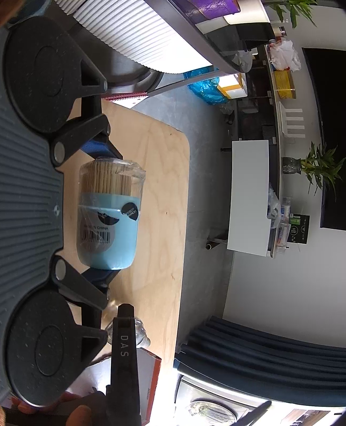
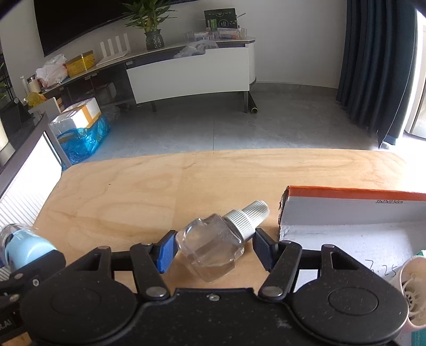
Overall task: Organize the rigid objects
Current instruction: 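Carry the toothpick jar and glass bottle with both tools over the tray, then lower the glass bottle into the tray with right tool while left tool releases the jar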
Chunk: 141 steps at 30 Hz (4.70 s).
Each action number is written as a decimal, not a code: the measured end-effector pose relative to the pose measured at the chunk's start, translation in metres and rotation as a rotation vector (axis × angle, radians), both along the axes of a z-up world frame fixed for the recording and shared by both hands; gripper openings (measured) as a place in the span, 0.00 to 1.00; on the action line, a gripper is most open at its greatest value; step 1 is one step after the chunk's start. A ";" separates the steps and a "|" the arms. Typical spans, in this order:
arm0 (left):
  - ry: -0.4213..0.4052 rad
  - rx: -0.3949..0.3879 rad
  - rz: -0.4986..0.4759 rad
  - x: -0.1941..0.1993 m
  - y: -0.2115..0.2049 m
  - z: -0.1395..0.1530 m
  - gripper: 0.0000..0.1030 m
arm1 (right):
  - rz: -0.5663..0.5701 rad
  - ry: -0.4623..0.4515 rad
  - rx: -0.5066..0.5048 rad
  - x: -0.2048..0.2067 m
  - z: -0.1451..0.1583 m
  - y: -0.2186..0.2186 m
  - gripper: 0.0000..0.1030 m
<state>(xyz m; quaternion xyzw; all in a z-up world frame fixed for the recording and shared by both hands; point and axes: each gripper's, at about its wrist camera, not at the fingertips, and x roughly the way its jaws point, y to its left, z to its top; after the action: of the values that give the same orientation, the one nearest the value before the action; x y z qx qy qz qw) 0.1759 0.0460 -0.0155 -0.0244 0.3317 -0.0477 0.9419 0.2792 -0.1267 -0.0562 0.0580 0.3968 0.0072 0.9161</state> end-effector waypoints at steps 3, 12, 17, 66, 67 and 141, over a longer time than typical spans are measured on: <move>-0.006 -0.003 0.009 -0.011 0.001 0.003 0.76 | 0.033 -0.013 0.018 -0.018 0.009 0.002 0.73; -0.016 0.003 0.036 -0.046 -0.001 0.021 0.76 | 0.104 -0.085 0.015 -0.084 0.046 0.010 0.73; -0.023 0.000 0.055 -0.069 -0.003 0.033 0.76 | 0.124 -0.124 0.004 -0.116 0.066 0.013 0.73; -0.079 -0.008 -0.068 -0.141 -0.060 0.058 0.76 | 0.049 -0.244 0.017 -0.245 0.116 -0.060 0.73; -0.079 -0.007 -0.073 -0.142 -0.062 0.058 0.76 | 0.045 -0.245 0.017 -0.246 0.116 -0.062 0.73; -0.021 0.002 -0.328 -0.127 -0.159 0.038 0.76 | -0.166 -0.205 0.023 -0.264 0.100 -0.159 0.49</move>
<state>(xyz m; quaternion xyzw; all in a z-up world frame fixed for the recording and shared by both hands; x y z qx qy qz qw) 0.0490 -0.1132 0.0225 0.0317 0.3213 -0.2006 0.9250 0.0154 -0.2861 0.0439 0.1000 0.2949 -0.0583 0.9485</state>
